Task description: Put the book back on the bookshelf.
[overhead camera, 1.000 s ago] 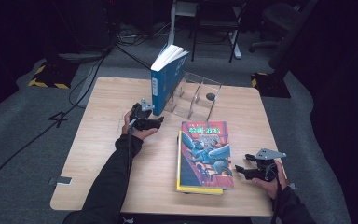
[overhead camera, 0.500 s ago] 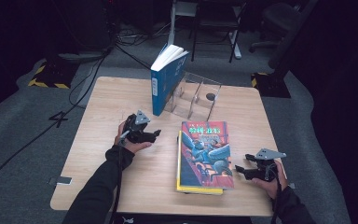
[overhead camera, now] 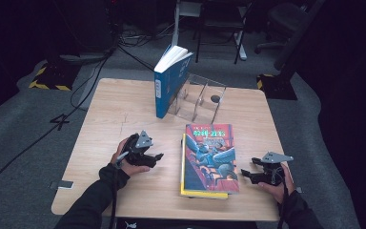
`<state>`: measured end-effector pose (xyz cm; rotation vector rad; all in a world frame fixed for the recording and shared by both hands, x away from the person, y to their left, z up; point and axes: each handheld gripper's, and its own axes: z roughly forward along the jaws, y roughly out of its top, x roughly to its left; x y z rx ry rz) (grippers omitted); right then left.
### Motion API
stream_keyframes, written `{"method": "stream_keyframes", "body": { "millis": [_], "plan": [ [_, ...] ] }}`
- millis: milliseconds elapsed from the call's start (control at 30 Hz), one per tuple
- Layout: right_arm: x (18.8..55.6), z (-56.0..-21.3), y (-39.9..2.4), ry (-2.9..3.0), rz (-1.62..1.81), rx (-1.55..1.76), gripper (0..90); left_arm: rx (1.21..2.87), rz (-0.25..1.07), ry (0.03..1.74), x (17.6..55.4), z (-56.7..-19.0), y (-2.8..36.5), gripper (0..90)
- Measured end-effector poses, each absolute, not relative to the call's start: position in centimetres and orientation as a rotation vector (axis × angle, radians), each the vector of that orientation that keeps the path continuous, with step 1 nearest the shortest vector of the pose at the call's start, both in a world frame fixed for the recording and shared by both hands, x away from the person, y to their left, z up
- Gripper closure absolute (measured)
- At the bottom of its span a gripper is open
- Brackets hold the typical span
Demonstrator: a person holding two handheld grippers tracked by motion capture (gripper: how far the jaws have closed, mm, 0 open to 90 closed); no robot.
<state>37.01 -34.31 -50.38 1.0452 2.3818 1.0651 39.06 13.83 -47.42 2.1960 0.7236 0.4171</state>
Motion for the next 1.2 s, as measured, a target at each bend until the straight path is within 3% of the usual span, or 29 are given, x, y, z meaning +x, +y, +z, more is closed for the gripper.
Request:
{"method": "stream_keyframes", "body": {
  "millis": [567,1200],
  "plan": [
    [35.4,-46.4,-33.5,2.447,1.163,0.957,25.3,2.28,0.317,0.625,32.9,-49.0,13.3,22.5],
    [34.1,-42.8,-30.9,2.461,1.279,0.846,25.5,2.325,0.239,0.59,32.2,-50.3,12.2,20.5]
  ]
}}
